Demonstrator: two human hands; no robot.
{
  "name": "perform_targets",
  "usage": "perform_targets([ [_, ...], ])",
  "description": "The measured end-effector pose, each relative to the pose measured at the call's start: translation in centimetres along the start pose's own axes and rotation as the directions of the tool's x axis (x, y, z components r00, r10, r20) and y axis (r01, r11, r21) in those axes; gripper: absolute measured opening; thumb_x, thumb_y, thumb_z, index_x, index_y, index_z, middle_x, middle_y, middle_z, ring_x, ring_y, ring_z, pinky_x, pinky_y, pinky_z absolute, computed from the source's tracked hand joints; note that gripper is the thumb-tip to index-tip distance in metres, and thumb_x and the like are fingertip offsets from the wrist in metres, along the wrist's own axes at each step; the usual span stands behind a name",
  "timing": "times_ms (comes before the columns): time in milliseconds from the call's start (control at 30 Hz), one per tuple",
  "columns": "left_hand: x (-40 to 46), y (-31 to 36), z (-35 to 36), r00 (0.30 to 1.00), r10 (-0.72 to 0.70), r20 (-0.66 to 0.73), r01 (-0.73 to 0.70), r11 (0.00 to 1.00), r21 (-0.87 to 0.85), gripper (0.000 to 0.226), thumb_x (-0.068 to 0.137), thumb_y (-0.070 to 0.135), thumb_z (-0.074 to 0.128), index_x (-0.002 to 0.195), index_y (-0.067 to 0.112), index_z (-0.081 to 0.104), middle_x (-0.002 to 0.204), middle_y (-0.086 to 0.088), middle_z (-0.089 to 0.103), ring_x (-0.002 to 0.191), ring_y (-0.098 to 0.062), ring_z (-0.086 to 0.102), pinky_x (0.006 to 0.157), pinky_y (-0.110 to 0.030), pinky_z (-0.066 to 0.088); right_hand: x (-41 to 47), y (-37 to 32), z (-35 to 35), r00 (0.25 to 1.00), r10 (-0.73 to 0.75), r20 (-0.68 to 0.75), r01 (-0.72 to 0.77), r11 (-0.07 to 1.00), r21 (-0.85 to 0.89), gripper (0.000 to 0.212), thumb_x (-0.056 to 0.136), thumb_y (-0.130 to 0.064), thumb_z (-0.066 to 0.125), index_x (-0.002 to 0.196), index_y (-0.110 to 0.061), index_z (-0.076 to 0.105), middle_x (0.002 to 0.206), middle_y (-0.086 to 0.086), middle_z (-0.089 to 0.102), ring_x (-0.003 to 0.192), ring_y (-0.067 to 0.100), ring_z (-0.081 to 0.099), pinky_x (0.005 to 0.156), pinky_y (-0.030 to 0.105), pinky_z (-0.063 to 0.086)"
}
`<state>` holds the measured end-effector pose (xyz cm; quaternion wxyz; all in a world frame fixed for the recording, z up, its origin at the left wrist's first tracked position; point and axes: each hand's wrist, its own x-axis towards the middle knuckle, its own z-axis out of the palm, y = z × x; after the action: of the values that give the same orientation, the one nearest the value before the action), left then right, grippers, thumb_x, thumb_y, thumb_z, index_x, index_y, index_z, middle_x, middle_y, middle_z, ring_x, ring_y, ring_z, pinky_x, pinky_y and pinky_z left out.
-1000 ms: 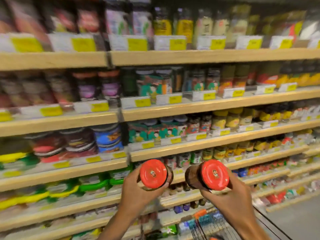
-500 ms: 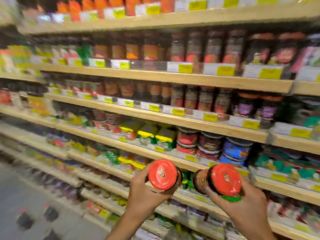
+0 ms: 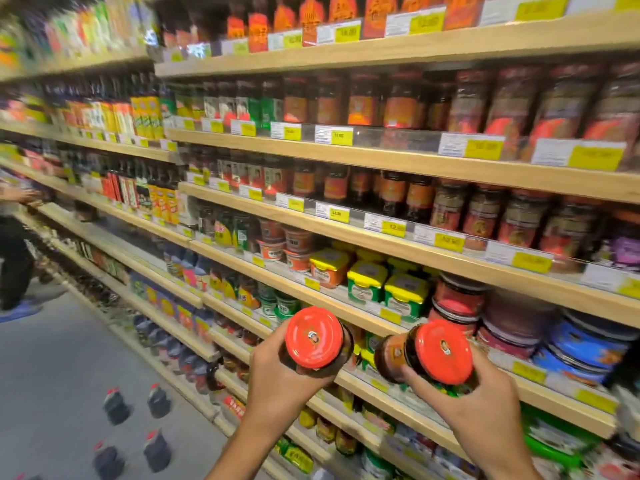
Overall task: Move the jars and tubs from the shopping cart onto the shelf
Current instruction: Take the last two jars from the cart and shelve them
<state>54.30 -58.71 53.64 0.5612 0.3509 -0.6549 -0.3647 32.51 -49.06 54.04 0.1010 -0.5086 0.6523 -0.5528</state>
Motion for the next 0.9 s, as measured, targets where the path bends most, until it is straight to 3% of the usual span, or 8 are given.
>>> perform_targets([
  [133,2.6,-1.8,-0.2,1.0,0.018,-0.006,-0.018,1.0,0.005,0.062,0.049,0.042,0.093,0.104,0.024,0.072,0.096,0.011,0.075,0.092,-0.009,0.071,0.072,-0.014,0.053,2.7,0.3,1.8,0.999,-0.02,-0.037,0.02,1.0,0.005,0.089,0.039,-0.079,0.079,0.113,-0.033,0.065,0.093,-0.023,0.072,0.092,-0.001,0.066,0.071,0.003,0.047],
  [233,5.5,-3.1,-0.6,0.999,0.045,0.019,-0.046,0.998,0.039,0.058,0.055,0.027,0.098,0.108,0.022,0.072,0.099,0.01,0.075,0.094,-0.01,0.071,0.078,-0.02,0.055,5.2,0.3,3.9,0.998,-0.035,-0.057,0.036,0.999,0.024,0.078,0.041,-0.061,0.085,0.11,-0.031,0.064,0.092,-0.013,0.073,0.094,0.007,0.066,0.07,0.001,0.046],
  [300,7.7,-3.5,-0.9,0.999,0.047,0.02,-0.048,0.998,0.046,0.059,0.055,0.023,0.098,0.108,0.025,0.071,0.1,0.011,0.075,0.095,-0.009,0.071,0.079,-0.021,0.055,7.0,0.0,5.1,0.996,-0.056,-0.062,0.058,0.998,0.032,0.069,0.048,-0.06,0.088,0.107,-0.031,0.065,0.088,-0.012,0.073,0.089,0.007,0.066,0.068,-0.003,0.042],
  [400,11.0,-4.0,-1.7,0.998,0.045,0.037,-0.047,0.998,0.049,0.063,0.051,0.032,0.097,0.108,0.028,0.071,0.101,0.011,0.075,0.096,-0.009,0.07,0.077,-0.018,0.054,9.6,-0.5,6.8,0.995,-0.076,-0.063,0.079,0.996,0.044,0.066,0.047,-0.072,0.084,0.102,-0.044,0.063,0.096,-0.027,0.069,0.092,0.002,0.065,0.07,0.002,0.045],
  [500,14.2,-4.6,-2.3,0.997,0.06,0.044,-0.061,0.998,0.025,0.067,0.049,0.043,0.097,0.109,0.03,0.071,0.103,0.011,0.075,0.097,-0.01,0.07,0.079,-0.022,0.056,12.3,-0.7,8.2,0.99,-0.103,-0.093,0.107,0.993,0.041,0.073,0.043,-0.086,0.074,0.104,-0.048,0.06,0.097,-0.03,0.069,0.091,-0.001,0.066,0.072,0.007,0.048],
  [633,16.9,-5.7,-2.6,0.992,0.111,0.056,-0.112,0.994,0.014,0.067,0.047,0.042,0.099,0.107,0.031,0.071,0.1,0.014,0.075,0.093,-0.006,0.071,0.075,-0.015,0.054,13.6,-0.9,9.7,0.979,-0.165,-0.12,0.166,0.986,-0.004,0.063,0.055,-0.065,0.084,0.11,-0.051,0.057,0.103,-0.035,0.066,0.097,-0.007,0.064,0.08,0.008,0.05],
  [700,18.0,-5.9,-2.5,0.987,0.144,0.072,-0.144,0.99,-0.003,0.064,0.046,0.035,0.095,0.104,0.033,0.07,0.096,0.021,0.074,0.09,0.001,0.07,0.073,-0.009,0.051,14.0,-1.2,10.3,0.972,-0.195,-0.129,0.19,0.981,-0.047,0.066,0.052,-0.058,0.084,0.112,-0.051,0.056,0.106,-0.037,0.065,0.1,-0.008,0.063,0.081,0.007,0.049],
  [900,22.5,-6.4,-2.2,0.95,0.265,0.164,-0.254,0.963,-0.087,0.06,0.047,0.034,0.09,0.102,0.036,0.068,0.093,0.028,0.072,0.088,0.007,0.068,0.074,-0.004,0.047,15.0,-3.0,12.1,0.931,-0.274,-0.24,0.245,0.959,-0.144,0.069,0.055,-0.056,0.085,0.116,-0.049,0.054,0.11,-0.038,0.063,0.101,-0.013,0.062,0.081,0.002,0.045],
])
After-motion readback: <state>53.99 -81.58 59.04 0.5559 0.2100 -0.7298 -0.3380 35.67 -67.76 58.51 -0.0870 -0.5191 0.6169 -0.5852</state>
